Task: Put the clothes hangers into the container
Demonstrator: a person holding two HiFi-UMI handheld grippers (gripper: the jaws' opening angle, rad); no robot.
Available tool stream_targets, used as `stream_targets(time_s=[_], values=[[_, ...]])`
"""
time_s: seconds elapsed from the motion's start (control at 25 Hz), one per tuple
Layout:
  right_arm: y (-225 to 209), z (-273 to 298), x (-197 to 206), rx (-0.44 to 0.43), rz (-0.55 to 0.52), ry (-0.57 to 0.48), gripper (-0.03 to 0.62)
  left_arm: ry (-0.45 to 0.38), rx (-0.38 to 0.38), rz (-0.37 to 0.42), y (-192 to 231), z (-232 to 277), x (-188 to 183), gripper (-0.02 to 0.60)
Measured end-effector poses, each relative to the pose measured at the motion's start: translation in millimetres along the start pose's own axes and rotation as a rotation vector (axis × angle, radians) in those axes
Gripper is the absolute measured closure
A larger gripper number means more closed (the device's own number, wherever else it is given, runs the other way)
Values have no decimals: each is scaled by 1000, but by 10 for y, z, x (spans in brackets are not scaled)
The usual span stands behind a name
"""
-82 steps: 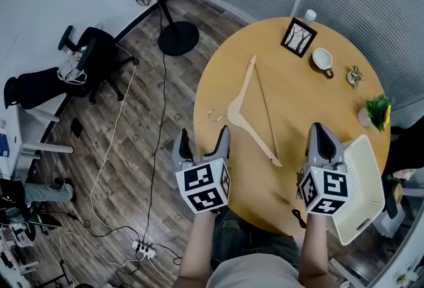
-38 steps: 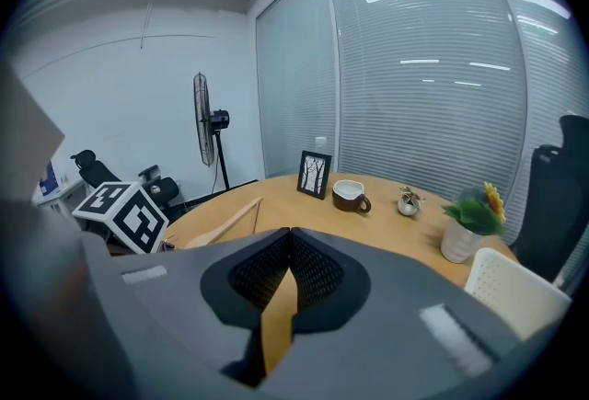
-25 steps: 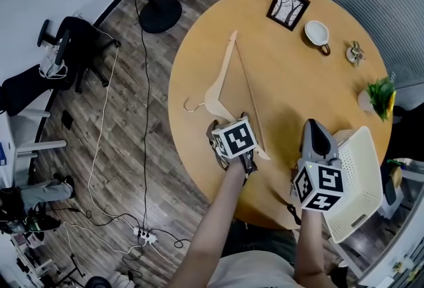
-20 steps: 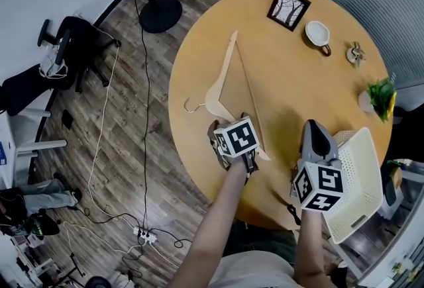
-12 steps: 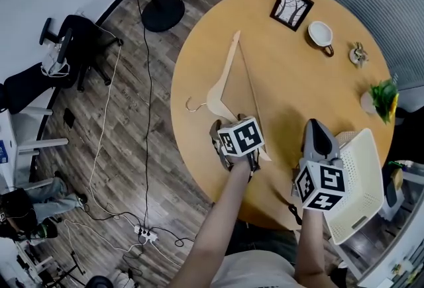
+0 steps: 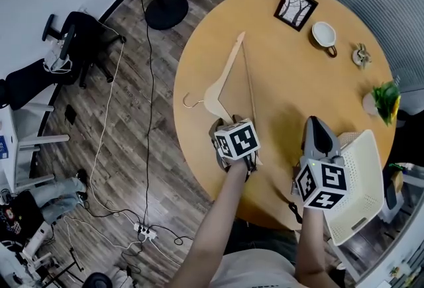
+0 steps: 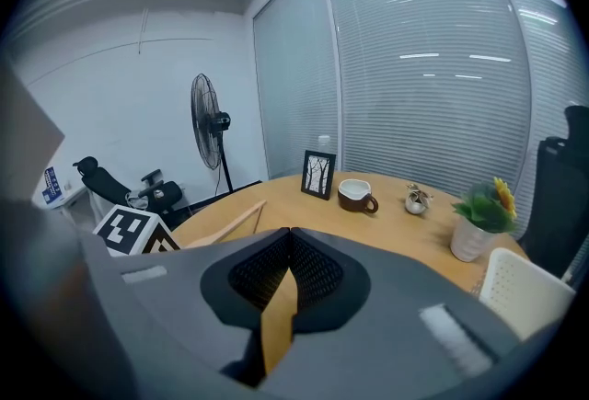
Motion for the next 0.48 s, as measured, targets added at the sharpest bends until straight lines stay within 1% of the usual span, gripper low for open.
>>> stream_targets(time_s=[0.24,0.32,0.48], values=[[19,21,15,-9,14,8,568,-19,55,-68,89,-9,7,440],[28,20,10,-10,16,8,568,-12,72,-64,118,-11,-3,451],[42,2,-2,-8,18,4,569,-6,95,-29,182,-26,-15,477]])
Point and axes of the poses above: the fingertips, and each gripper's own axes: z forward along the fingers, y to its left, x out of its underside, the point moved 10 cm from there along -z, backward along the fingers, and after that the axes turned 6 degrees about -y, right-handed, at the moved point
